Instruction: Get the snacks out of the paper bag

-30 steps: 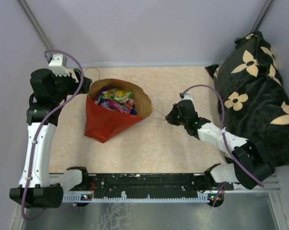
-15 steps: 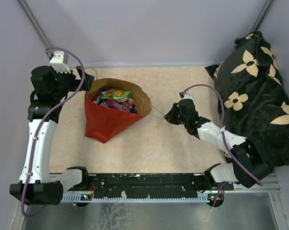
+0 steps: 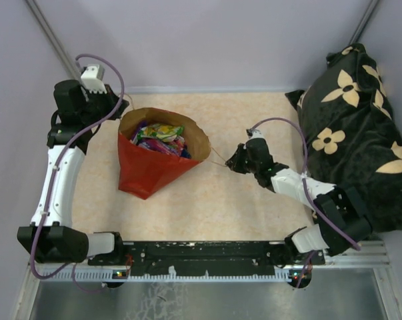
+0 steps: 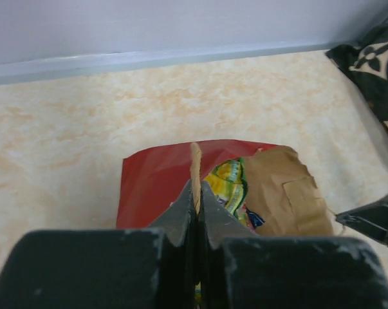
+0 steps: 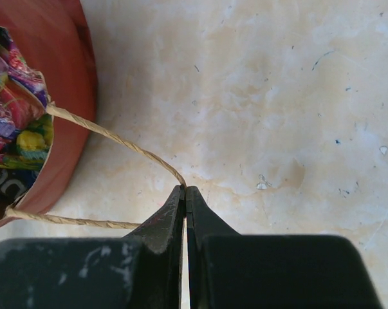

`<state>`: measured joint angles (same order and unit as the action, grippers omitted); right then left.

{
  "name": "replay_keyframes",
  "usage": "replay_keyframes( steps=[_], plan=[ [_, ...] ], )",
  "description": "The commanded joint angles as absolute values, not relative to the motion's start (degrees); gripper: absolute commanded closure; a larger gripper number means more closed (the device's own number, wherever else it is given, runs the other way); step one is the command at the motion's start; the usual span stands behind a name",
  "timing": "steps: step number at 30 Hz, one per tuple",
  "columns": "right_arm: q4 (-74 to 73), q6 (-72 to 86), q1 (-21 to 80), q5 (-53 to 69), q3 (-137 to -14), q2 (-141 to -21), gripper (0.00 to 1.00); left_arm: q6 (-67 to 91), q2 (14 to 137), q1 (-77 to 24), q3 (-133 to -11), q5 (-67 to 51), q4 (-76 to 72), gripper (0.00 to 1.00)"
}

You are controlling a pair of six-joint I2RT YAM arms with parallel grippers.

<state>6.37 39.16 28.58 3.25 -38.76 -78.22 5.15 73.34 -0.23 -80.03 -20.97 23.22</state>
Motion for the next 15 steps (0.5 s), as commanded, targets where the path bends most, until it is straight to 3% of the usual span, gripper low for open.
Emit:
replay_keyframes(
  steps=[1, 6, 10, 13, 15],
  plan=[
    [11.3, 40.0, 28.1, 5.2, -37.1, -83.2, 1.0, 8.3, 73.8, -0.8, -82.7, -29.7, 18.8, 1.0],
    [13.2, 41.6, 29.0, 4.7, -35.4, -85.0, 1.0, 9.9, 72.9, -9.2, -78.3, -30.4, 15.8, 1.0],
    [10.5, 41.3, 29.0, 1.2, -33.7, -81.5, 0.98, 11.1, 72.1, -20.7, -73.2, -23.4, 13.3, 1.0],
    [6.7, 40.1, 29.0, -1.0, -33.7, -79.3, 0.79, 13.2, 73.4, -28.9, -70.0, -18.6, 10.3, 1.0],
    [4.7, 39.3, 29.0, -1.9, -33.7, -78.2, 0.51, 15.0, 75.1, -32.9, -68.4, -17.0, 7.6, 1.0]
  ],
)
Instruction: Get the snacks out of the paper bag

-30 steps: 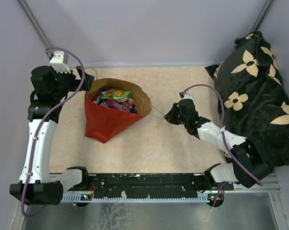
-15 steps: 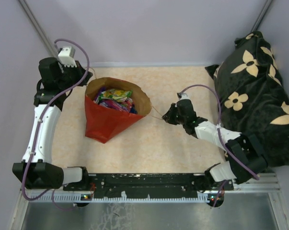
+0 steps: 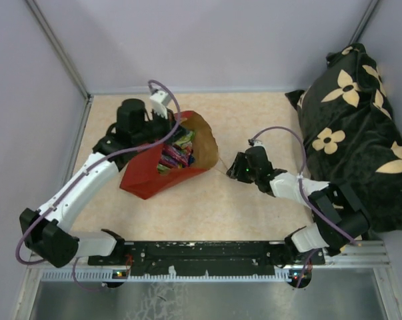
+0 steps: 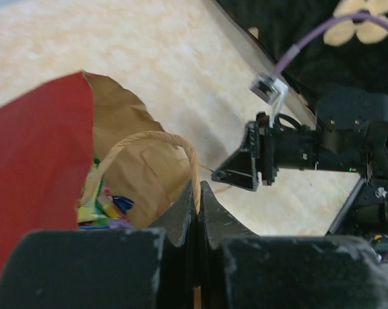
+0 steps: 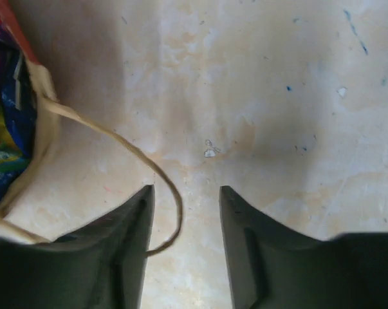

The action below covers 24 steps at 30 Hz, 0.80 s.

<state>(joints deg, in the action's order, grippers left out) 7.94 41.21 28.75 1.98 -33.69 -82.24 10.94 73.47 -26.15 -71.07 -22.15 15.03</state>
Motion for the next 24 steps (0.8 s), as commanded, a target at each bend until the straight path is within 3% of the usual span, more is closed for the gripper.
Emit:
replay_keyframes(
  steps=[1, 2, 4, 8, 11, 15, 24],
  plan=[
    [3.5, 39.1, 29.0, -2.3, -33.7, -77.7, 0.38, 15.7, 76.3, -34.7, -68.1, -16.4, 6.4, 1.0],
    [2.4, 39.0, 29.0, -2.8, -33.9, -77.0, 0.27, 16.2, 77.5, -36.3, -68.1, -15.9, 5.6, 1.0],
    [-0.4, 38.7, 29.0, -4.3, -34.0, -74.1, 0.15, 16.9, 79.7, -38.8, -69.2, -14.5, 4.8, 1.0],
    [-6.6, 37.3, 29.4, -11.8, -34.5, -65.7, 0.08, 18.4, 82.9, -42.9, -70.8, -13.0, 2.5, 1.0],
    [-7.7, 36.1, 29.7, -16.0, -34.1, -58.6, 0.08, 18.8, 83.7, -43.9, -70.6, -11.0, 1.6, 1.0],
    [2.8, 37.6, 29.9, -6.6, -30.2, -55.2, 0.16, 17.9, 83.2, -43.9, -70.6, -6.4, 1.8, 1.0],
    [30.4, 46.1, 44.3, 0.9, -33.6, -75.9, 0.26, 19.2, 82.5, -43.2, -70.8, 2.4, 5.3, 1.0]
  ],
)
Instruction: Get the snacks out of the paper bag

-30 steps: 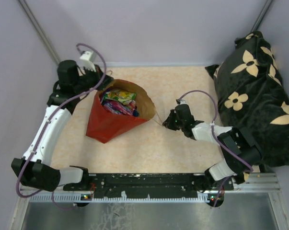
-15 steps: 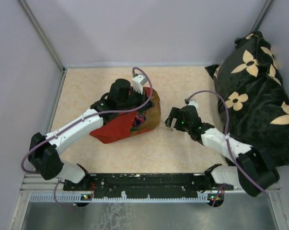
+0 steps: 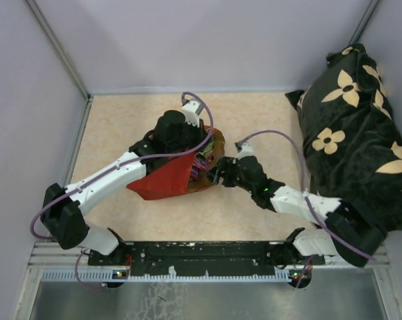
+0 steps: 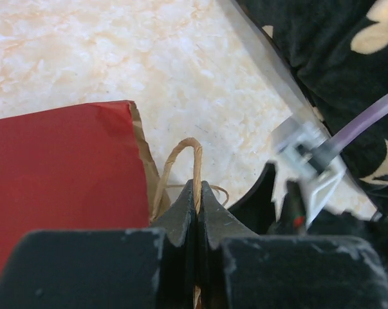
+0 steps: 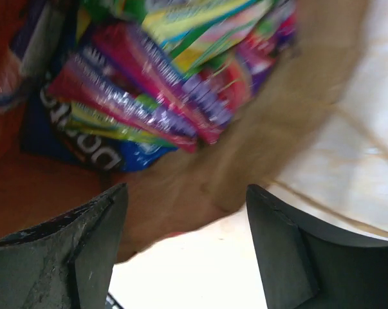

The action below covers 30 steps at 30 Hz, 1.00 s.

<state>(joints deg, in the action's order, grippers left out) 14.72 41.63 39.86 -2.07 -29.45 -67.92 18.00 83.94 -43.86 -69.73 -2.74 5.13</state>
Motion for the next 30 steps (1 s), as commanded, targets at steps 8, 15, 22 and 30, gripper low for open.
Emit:
replay_keyframes(
  steps=[8, 15, 22, 30],
  plan=[
    [36.7, 50.0, 44.3, -0.6, -40.2, -92.1, 0.32, 20.4, 80.9, -42.7, -66.3, 5.4, 5.5, 1.0],
    [35.5, 47.2, 45.1, 7.5, -52.9, -107.0, 0.35, 18.5, 78.7, -39.2, -64.0, 16.2, 12.4, 1.0],
    [33.6, 49.1, 51.0, 6.6, -67.4, -118.1, 0.37, 12.6, 73.9, -34.3, -64.0, 20.7, 18.4, 1.0],
    [29.9, 47.4, 58.9, 3.0, -76.0, -122.6, 0.17, 4.7, 69.6, -32.8, -67.9, 25.7, 24.4, 1.0]
  ],
)
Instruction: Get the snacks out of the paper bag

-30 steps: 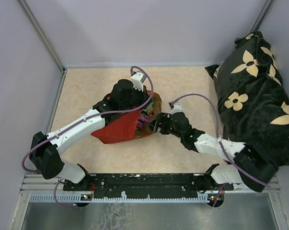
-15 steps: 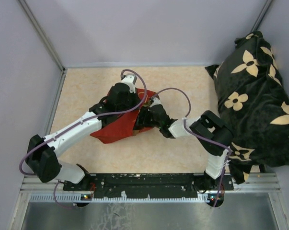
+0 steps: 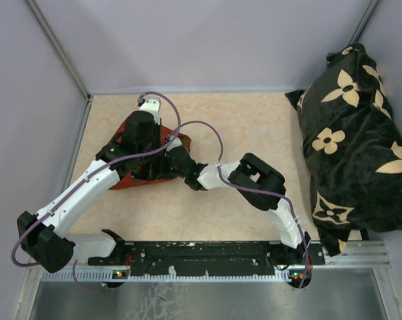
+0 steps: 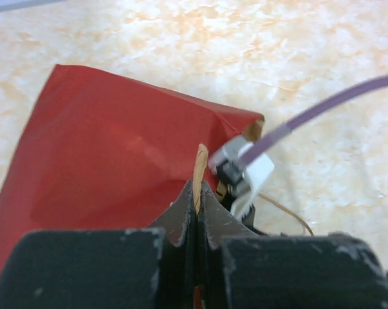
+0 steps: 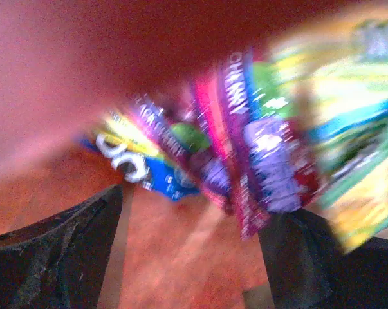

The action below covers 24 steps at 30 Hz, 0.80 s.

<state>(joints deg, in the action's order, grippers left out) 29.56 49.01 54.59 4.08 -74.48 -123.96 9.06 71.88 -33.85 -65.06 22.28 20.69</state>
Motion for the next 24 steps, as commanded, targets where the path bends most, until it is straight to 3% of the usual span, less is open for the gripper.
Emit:
replay_keyframes(
  steps=[1, 4, 11, 18, 24],
  plan=[
    [31.7, 47.8, 59.0, 2.6, -73.4, -120.5, 0.12, 4.9, 69.0, -32.8, -67.9, 25.2, 24.6, 1.0],
    [36.8, 47.9, 58.5, -0.9, -62.1, -111.5, 0.01, 6.0, 67.4, -32.8, -67.3, 23.5, 24.4, 1.0],
    [53.7, 53.5, 55.3, -7.4, -39.2, -91.5, 0.07, 7.8, 67.2, -32.7, -66.3, 18.7, 21.5, 1.0],
    [54.4, 61.0, 52.3, -11.4, -42.7, -96.6, 0.26, 12.9, 67.6, -32.7, -63.2, 13.1, 18.4, 1.0],
    [54.5, 66.5, 50.2, -11.5, -49.4, -104.7, 0.29, 15.1, 66.9, -32.8, -61.9, 9.4, 15.6, 1.0]
  ],
)
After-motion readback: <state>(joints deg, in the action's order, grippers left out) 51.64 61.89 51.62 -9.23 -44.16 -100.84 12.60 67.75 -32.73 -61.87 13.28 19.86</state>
